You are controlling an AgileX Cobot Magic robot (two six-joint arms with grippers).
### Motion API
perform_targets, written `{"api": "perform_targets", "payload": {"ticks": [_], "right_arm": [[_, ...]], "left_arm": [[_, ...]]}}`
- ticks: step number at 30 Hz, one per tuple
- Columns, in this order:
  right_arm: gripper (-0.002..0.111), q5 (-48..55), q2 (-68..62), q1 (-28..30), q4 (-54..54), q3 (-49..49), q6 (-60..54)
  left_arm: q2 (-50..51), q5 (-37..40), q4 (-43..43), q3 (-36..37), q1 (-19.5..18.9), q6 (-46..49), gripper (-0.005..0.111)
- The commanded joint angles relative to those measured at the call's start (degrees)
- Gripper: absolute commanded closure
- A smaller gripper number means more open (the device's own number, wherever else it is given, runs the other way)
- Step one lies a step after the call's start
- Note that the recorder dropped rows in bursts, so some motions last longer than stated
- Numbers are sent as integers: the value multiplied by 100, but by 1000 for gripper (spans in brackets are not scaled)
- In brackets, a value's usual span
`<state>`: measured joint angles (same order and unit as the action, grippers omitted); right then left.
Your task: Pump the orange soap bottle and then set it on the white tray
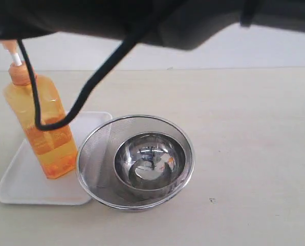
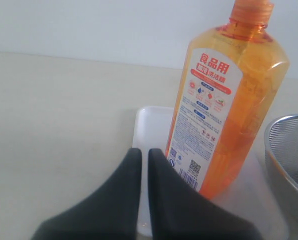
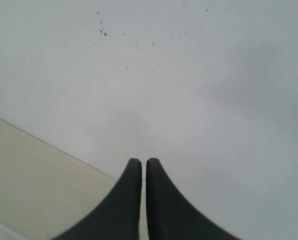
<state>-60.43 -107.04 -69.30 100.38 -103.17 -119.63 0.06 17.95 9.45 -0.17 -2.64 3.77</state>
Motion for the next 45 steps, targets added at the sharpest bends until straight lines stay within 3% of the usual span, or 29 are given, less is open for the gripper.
{"api": "perform_targets", "payload": {"ticks": [1, 12, 19, 24, 27, 34, 37, 42, 45], "right_arm": [[108, 1019, 185, 431, -43, 28, -210], [108, 3413, 206, 1592, -43, 51, -232], [108, 5995, 206, 2317, -43, 557, 231], [108, 6798, 166, 2756, -43, 830, 586], [108, 8085, 156, 3134, -43, 1082, 892], [108, 10366, 104, 3781, -2513, 1161, 2622], [108, 10914, 52, 3835, -3002, 1161, 2850], [107, 10990, -150, 3810, -3303, 1161, 3399], [92, 10974, -298, 3798, -3384, 1161, 3538]], "left_arm": [[-6, -9, 63, 17, -16, -32, 102], [-6, -9, 63, 17, -16, -32, 102], [-6, -9, 63, 17, -16, -32, 102], [-6, -9, 63, 17, -16, -32, 102], [-6, -9, 63, 17, -16, -32, 102], [-6, -9, 63, 17, -16, -32, 102], [-6, -9, 63, 17, -16, -32, 102], [-6, -9, 63, 17, -16, -32, 102], [-6, -9, 63, 17, -16, -32, 102]]}}
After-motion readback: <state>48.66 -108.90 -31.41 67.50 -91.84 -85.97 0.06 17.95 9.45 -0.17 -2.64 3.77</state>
